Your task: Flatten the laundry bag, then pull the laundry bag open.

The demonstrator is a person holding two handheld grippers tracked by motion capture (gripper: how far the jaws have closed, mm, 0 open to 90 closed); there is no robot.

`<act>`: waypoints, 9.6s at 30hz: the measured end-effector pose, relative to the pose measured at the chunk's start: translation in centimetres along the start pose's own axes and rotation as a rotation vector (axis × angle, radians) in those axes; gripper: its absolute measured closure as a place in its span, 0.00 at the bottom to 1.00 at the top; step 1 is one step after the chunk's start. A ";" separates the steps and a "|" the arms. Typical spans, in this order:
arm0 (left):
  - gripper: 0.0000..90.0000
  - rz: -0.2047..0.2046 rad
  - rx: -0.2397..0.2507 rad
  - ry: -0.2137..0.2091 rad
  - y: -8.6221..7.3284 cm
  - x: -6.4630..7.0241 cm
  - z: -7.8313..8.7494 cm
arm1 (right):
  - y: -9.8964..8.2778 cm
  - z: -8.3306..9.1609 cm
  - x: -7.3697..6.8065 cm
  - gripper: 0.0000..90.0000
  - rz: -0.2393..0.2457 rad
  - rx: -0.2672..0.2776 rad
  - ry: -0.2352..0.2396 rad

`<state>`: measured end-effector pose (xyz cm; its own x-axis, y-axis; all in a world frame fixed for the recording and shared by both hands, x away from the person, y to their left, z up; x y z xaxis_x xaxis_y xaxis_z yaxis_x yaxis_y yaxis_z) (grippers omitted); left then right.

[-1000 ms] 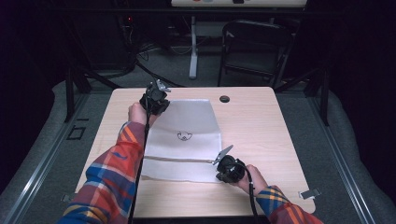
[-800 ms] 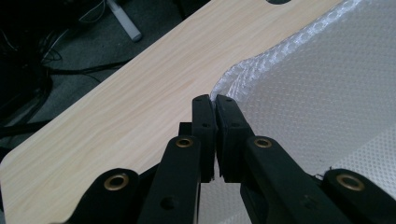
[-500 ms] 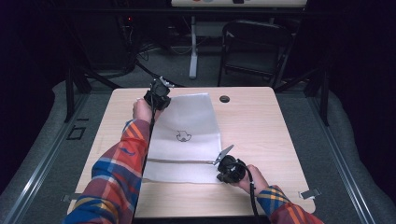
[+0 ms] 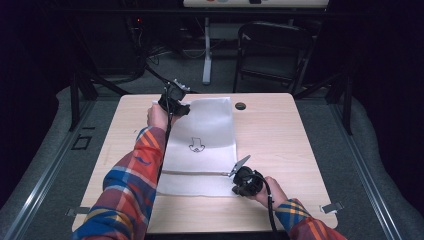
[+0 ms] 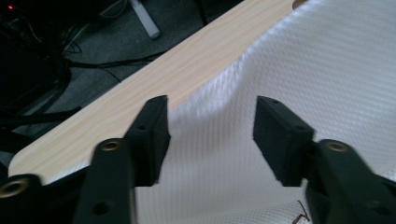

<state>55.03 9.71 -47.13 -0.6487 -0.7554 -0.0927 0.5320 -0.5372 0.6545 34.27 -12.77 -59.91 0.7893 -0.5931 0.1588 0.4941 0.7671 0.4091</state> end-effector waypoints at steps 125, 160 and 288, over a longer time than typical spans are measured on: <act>0.89 -0.274 -0.125 -0.669 -11.1 19.0 -5.9 | 1.8 -1.7 3.6 1.00 -0.169 0.166 -0.178; 0.94 -0.309 -0.126 -0.649 -11.1 18.8 -5.6 | 1.4 -2.0 3.3 1.00 -0.149 0.179 -0.169; 0.90 -0.141 -0.184 -0.708 -11.8 15.7 -4.5 | 1.3 -2.0 3.4 1.00 -0.182 0.174 -0.153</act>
<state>40.98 2.51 -59.66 -0.8800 -0.2857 0.3794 0.4598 -0.7126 0.5299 38.39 -13.28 -60.65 0.6231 -0.7570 0.1968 0.5418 0.5992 0.5894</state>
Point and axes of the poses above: each handheld gripper's, and its own axes: z roughly backward along the jaws, y roughly out of its top, x roughly to its right, the point moved 5 cm from there along -z, roughly forward along the jaws, and after that the axes turned 13 degrees about -y, right-handed, at the moved point
